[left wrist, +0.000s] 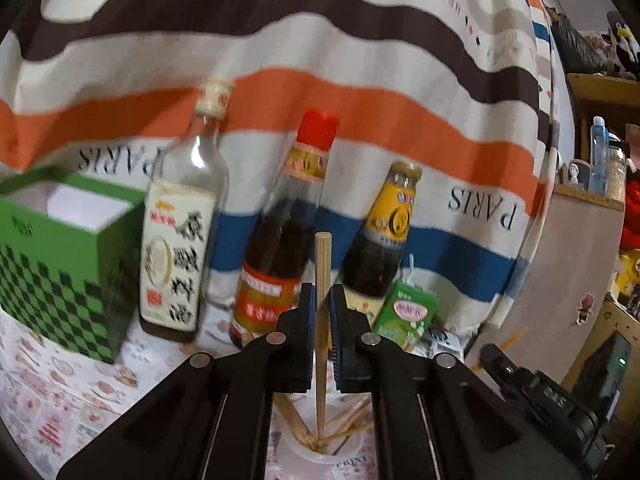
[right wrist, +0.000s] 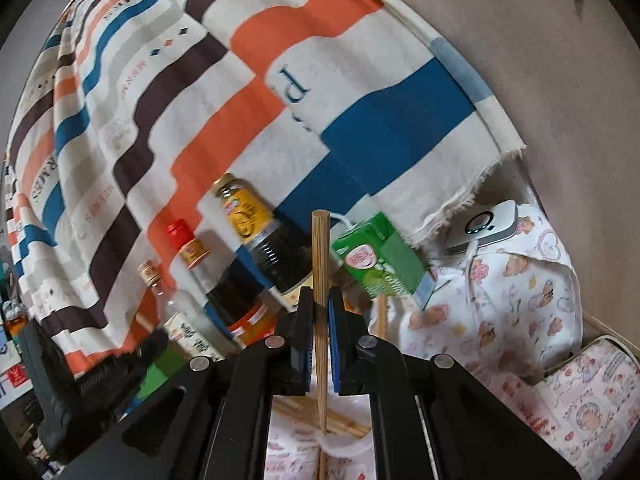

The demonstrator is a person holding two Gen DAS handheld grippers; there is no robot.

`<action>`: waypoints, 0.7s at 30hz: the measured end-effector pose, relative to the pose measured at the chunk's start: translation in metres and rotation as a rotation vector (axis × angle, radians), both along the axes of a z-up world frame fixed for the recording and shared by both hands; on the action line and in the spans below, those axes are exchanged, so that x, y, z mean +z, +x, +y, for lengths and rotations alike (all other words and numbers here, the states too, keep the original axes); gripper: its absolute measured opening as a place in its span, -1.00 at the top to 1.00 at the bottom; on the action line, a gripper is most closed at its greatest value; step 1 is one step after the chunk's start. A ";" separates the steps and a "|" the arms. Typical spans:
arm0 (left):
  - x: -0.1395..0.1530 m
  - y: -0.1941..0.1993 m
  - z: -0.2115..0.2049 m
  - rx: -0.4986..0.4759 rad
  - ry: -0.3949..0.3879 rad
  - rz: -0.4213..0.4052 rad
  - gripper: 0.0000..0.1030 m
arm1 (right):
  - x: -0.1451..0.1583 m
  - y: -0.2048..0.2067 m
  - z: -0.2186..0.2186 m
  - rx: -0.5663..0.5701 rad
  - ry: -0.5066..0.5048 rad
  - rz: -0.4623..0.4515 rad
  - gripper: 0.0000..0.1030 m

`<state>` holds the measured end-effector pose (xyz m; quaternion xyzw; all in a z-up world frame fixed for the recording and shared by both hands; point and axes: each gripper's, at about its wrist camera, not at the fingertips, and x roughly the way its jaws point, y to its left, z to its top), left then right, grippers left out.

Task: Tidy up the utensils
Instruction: 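Lower both held chopsticks into the clear cup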

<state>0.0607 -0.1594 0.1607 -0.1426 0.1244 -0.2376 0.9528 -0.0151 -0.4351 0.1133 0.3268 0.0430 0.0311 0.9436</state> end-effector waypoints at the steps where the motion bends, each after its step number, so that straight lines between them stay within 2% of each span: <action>1: -0.005 0.001 -0.001 0.009 0.003 -0.001 0.88 | -0.005 0.004 -0.002 0.009 0.013 0.015 0.85; 3: -0.013 0.004 -0.005 0.021 0.020 0.005 0.88 | -0.020 0.015 -0.003 0.034 0.039 0.055 0.85; 10: -0.042 0.018 -0.010 0.023 0.017 0.073 0.88 | -0.054 0.042 0.005 0.051 -0.003 0.175 0.85; 21: -0.070 0.026 -0.004 0.049 -0.006 0.131 0.88 | -0.061 0.050 0.016 0.046 -0.074 0.220 0.85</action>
